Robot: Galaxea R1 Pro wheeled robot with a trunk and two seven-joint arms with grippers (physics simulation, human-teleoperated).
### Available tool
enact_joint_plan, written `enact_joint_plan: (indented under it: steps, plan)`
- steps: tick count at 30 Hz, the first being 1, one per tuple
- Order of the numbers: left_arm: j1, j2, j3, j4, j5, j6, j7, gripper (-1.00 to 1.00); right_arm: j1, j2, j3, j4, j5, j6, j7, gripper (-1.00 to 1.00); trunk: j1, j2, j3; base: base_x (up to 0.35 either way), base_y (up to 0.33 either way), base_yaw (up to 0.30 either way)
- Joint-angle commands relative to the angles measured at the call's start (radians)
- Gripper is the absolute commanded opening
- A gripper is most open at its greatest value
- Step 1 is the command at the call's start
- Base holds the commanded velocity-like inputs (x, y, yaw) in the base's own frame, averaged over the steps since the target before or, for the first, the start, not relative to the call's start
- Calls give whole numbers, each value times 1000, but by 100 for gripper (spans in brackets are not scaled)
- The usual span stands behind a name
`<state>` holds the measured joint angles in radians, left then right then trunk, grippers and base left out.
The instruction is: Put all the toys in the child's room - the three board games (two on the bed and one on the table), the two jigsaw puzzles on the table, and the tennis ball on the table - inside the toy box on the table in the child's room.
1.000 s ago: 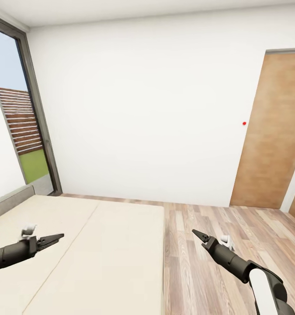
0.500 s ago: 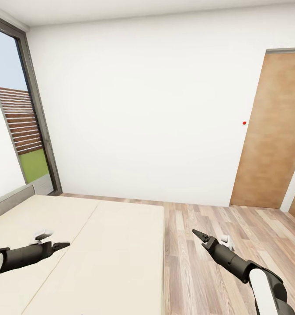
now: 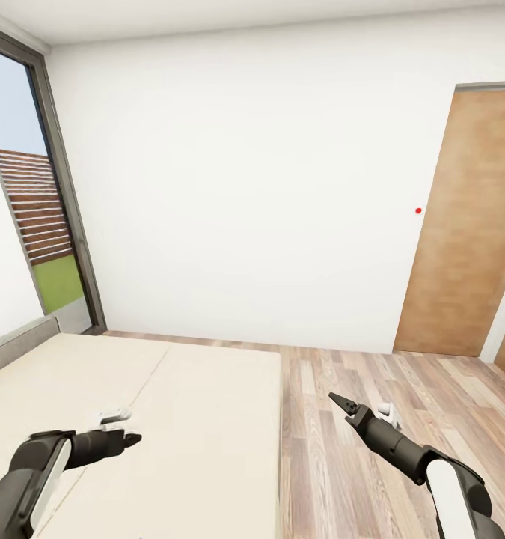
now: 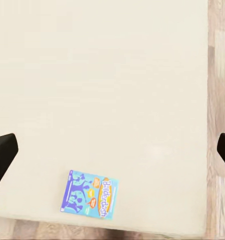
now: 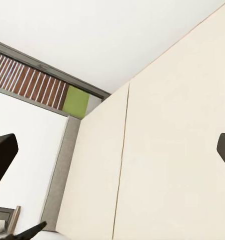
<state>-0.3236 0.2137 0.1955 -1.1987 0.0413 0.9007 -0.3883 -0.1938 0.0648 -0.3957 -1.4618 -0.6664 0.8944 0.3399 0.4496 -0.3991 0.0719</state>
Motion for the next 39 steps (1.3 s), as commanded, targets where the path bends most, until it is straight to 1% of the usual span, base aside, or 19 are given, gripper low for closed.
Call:
enact_joint_plan:
  steps: [1, 2, 3, 7, 10, 12, 15, 17, 19, 23, 25, 28, 39]
  plan:
    - [-1, -2, -7, 13, 4, 1, 13, 100, -1, 1, -3, 0, 5, 6, 8, 100, 0, -1, 0, 0, 0, 0]
    - [-1, -5, -14, 27, 4, -3, 27, 100, -1, 1, -3, 0, 5, 6, 7, 100, 0, -1, 0, 0, 0, 0]
    - [-2, -11, -27, 55, 4, -11, 56, 100, 0, 1, -3, 0, 5, 6, 7, 100, 0, -1, 0, 0, 0, 0]
    - [-5, -34, -44, 119, 3, -24, 125, 100, 0, 1, -4, 0, 5, 6, 8, 100, 0, -1, -2, 0, 0, 0]
    - [-6, -45, -48, 140, 4, -27, 141, 100, 0, 1, -4, 0, 5, 6, 8, 100, 0, -1, -4, 0, 0, 0]
    - [-9, -48, -50, 154, 5, -27, 142, 100, 0, 1, -5, 0, 5, 6, 8, 100, 0, -1, -6, 0, 0, 0]
    - [-33, -48, -52, 204, 5, -31, 142, 100, -1, 1, -4, 0, 5, 7, 7, 100, 0, -1, -11, 0, 0, 0]
    - [-57, -47, -52, 255, 4, -47, 143, 100, -1, 1, -4, 0, 5, 7, 7, 100, 0, -1, -14, 0, 0, 0]
    - [-95, -47, -53, 335, 4, -91, 143, 100, 0, 1, -4, 0, 5, 7, 7, 100, 0, -1, -17, 0, 0, 0]
    - [-139, -47, -53, 437, 3, -142, 146, 100, -1, 1, -4, 0, 5, 8, 7, 100, 0, -1, -23, 0, 0, 0]
    - [-150, -46, -53, 462, 2, -154, 148, 100, 0, 1, -4, 0, 5, 8, 7, 100, 0, -1, -27, 0, 0, 0]
    - [-158, -44, -53, 479, 2, -165, 148, 100, -1, 1, -4, 0, 4, 8, 7, 100, 0, -1, -32, 0, 0, 0]
    - [-162, -30, -52, 507, 0, -213, 149, 100, -1, 1, -5, 0, 4, 8, 7, 100, 0, -1, -50, 0, 0, 0]
